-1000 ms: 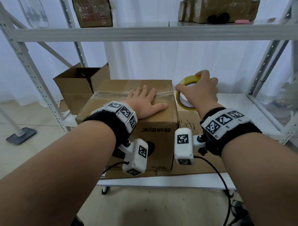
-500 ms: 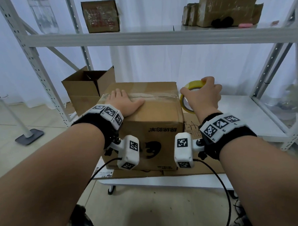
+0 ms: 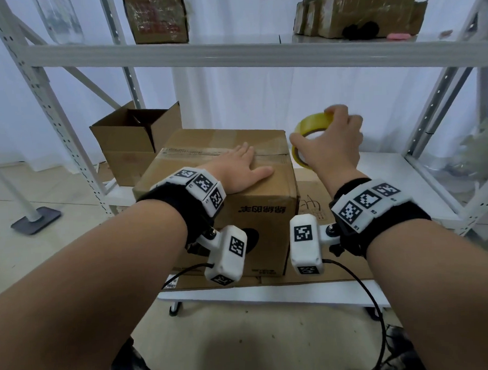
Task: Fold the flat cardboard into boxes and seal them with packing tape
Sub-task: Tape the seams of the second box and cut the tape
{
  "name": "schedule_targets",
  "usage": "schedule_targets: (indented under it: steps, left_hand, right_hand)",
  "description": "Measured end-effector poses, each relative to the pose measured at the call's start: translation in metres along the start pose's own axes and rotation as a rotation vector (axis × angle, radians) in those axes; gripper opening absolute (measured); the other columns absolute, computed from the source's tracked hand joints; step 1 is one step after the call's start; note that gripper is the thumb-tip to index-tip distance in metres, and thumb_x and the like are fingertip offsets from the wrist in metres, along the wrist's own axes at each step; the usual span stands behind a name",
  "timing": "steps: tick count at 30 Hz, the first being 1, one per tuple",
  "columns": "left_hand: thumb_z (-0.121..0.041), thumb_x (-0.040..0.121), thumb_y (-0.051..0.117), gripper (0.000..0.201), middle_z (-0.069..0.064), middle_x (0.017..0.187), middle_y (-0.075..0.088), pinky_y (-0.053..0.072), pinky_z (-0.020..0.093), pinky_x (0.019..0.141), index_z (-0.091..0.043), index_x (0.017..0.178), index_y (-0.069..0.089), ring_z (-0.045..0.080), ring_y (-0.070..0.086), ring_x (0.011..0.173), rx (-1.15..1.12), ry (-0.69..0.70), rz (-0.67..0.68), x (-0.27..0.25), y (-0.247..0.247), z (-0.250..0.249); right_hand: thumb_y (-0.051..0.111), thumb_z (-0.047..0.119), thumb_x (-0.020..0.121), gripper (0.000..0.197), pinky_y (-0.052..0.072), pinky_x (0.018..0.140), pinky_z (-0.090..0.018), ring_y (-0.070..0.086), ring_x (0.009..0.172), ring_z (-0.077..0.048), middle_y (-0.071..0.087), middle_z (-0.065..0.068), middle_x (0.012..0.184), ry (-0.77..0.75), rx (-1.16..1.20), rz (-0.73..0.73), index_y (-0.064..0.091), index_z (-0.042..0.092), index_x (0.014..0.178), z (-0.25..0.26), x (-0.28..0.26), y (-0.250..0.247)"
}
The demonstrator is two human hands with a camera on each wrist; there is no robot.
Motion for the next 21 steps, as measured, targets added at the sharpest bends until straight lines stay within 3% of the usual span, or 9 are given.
schedule_targets:
  steps: [2, 8, 15, 21]
  left_hand:
    - [-0.061, 0.097, 0.024, 0.079, 0.006, 0.162, -0.005, 0.002, 0.033, 0.119, -0.011, 0.154, -0.001, 0.018, -0.001, 0.149, -0.024, -0.007, 0.009, -0.002, 0.000, 0.002]
    - [-0.062, 0.096, 0.024, 0.081, 0.004, 0.162, -0.005, 0.001, 0.032, 0.119, -0.012, 0.154, -0.004, 0.016, -0.001, 0.149, -0.028, 0.001, 0.017, -0.003, 0.001, 0.002]
    - [-0.061, 0.097, 0.024, 0.079, 0.004, 0.162, -0.005, 0.002, 0.034, 0.119, -0.013, 0.154, 0.000, 0.017, -0.001, 0.149, -0.012, -0.004, 0.043, 0.001, 0.000, 0.001]
    - [-0.061, 0.097, 0.024, 0.077, 0.004, 0.162, -0.003, 0.003, 0.036, 0.120, -0.014, 0.154, 0.002, 0.017, 0.000, 0.149, -0.008, -0.015, 0.037, 0.003, 0.000, 0.000]
  right_hand:
    - [0.074, 0.046, 0.069, 0.074, 0.045, 0.085, -0.040, 0.040, 0.120, -0.030, 0.035, -0.006, 0.133, -0.092, -0.041, -0.020, 0.039, 0.022, 0.130, 0.008, 0.000, -0.002]
    - [0.073, 0.042, 0.070, 0.070, 0.043, 0.087, -0.042, 0.038, 0.119, -0.031, 0.034, -0.006, 0.132, -0.086, -0.169, -0.014, 0.040, 0.022, 0.128, -0.003, 0.008, -0.012]
    - [0.072, 0.043, 0.073, 0.065, 0.040, 0.089, -0.044, 0.036, 0.123, -0.032, 0.032, -0.006, 0.132, 0.148, -0.082, 0.126, 0.039, 0.024, 0.126, -0.022, 0.006, -0.004]
    - [0.071, 0.045, 0.071, 0.067, 0.043, 0.096, -0.050, 0.036, 0.122, -0.032, 0.033, -0.007, 0.130, 0.219, -0.042, 0.140, 0.040, 0.023, 0.126, -0.022, 0.007, -0.002]
Point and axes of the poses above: each hand's wrist, its own x-axis towards the middle knuckle, its own y-axis out of the palm, z = x × y, the point moved 1 cm from there along x, towards the middle knuckle
